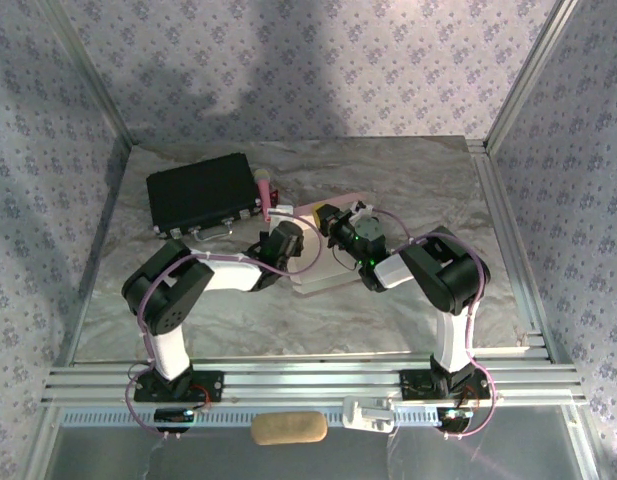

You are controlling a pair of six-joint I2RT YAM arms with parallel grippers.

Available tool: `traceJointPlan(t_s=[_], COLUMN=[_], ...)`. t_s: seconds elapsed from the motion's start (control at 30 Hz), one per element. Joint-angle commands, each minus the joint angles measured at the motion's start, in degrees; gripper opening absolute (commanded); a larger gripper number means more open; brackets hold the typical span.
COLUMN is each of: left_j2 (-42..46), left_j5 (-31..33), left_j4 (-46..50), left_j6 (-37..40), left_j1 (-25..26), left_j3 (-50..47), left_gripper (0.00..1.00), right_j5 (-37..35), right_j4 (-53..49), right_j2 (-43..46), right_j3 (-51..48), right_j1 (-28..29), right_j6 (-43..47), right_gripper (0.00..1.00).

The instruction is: Fold the paper box

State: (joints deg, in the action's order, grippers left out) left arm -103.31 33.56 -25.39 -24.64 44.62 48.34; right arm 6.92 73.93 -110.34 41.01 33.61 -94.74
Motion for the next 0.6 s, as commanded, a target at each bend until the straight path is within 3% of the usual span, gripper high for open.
traceJointPlan(t_s=[0.0, 0.2, 0.23, 0.33, 0.4, 0.57], left_j2=[-1.41, -1.98, -1.94, -1.9, -1.98, -2.91], left_j5=[7.12, 6.64, 5.89, 4.77, 4.62, 4.19], left_j4=[5.16, 6.63, 6.33, 5.75, 6.35, 8.41], left_j6=[-5.83, -7.13, -6.72, -5.95, -5.64, -5.55], left_j1=[-0.09, -0.15, -0.2, -0.42, -0.73, -1.69], left_j3=[2.16, 2.95, 2.96, 2.99, 3.63, 5.33], left_gripper=[0.0, 0.0, 0.03, 0.28, 0.37, 0.33], right_j5=[2.05, 2.0, 1.9, 1.75, 1.75, 1.7], right_j4=[-3.2, -3.09, -3.09, -3.01, -2.9, -2.96], right_j2=[0.83, 0.57, 0.57, 0.48, 0.48, 0.67], right_j3=[-1.73, -1.91, -2.02, -2.11, -2.09, -2.11], right_j1=[0.94, 0.91, 0.89, 0.99, 0.88, 0.93], right_j6=[-0.79, -0.92, -1.0, -1.23, -1.28, -1.33], right_gripper=[0.0, 0.0, 0.0, 0.0, 0.0, 0.0])
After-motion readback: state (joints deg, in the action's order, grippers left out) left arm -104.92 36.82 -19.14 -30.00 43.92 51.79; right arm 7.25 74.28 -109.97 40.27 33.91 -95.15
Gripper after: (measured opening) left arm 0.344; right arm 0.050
